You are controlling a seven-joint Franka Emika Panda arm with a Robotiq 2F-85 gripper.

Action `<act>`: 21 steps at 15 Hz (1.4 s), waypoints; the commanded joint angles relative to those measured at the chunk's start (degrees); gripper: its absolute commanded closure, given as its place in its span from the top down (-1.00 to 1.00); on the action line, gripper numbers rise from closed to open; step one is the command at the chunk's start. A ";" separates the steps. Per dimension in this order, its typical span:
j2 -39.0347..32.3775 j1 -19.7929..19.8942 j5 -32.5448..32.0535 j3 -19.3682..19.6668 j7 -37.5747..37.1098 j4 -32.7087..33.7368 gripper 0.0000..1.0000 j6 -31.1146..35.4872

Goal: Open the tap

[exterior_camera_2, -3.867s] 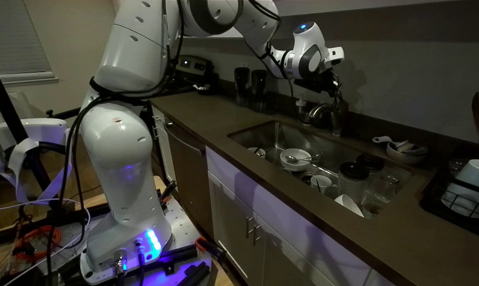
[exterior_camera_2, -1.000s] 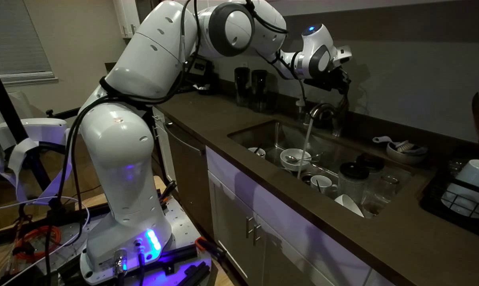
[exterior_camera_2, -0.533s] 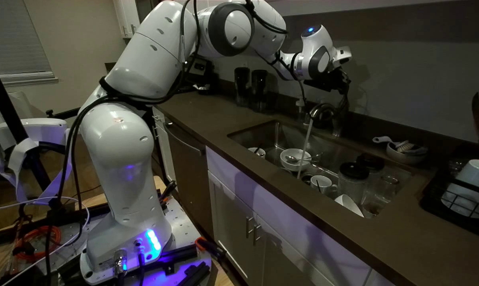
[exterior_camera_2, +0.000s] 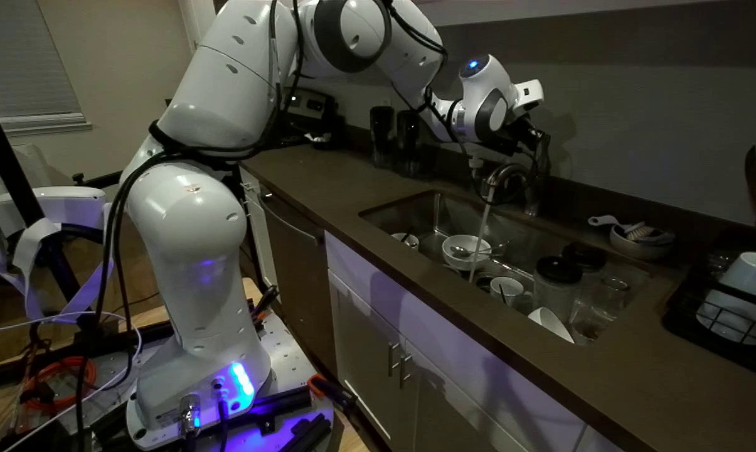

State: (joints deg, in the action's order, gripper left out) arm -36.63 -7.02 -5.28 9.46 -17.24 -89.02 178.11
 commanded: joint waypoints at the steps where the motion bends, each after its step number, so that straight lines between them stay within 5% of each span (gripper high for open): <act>1: 8.68 -2.74 -0.89 2.05 -0.39 -12.45 -0.92 2.13; 5: 16.38 -1.70 -0.70 -0.94 1.91 -20.44 -0.93 -1.57; 10: 25.56 3.63 5.10 -9.59 9.04 -26.10 -0.93 -14.01; 20: 34.39 3.99 7.58 -9.95 13.58 -25.59 -0.92 -41.31; 21: 32.38 3.67 5.09 -9.60 9.93 -24.54 -0.42 -38.22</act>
State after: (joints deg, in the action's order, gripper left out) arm -4.22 -4.12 -0.11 0.63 -7.24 -113.68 139.93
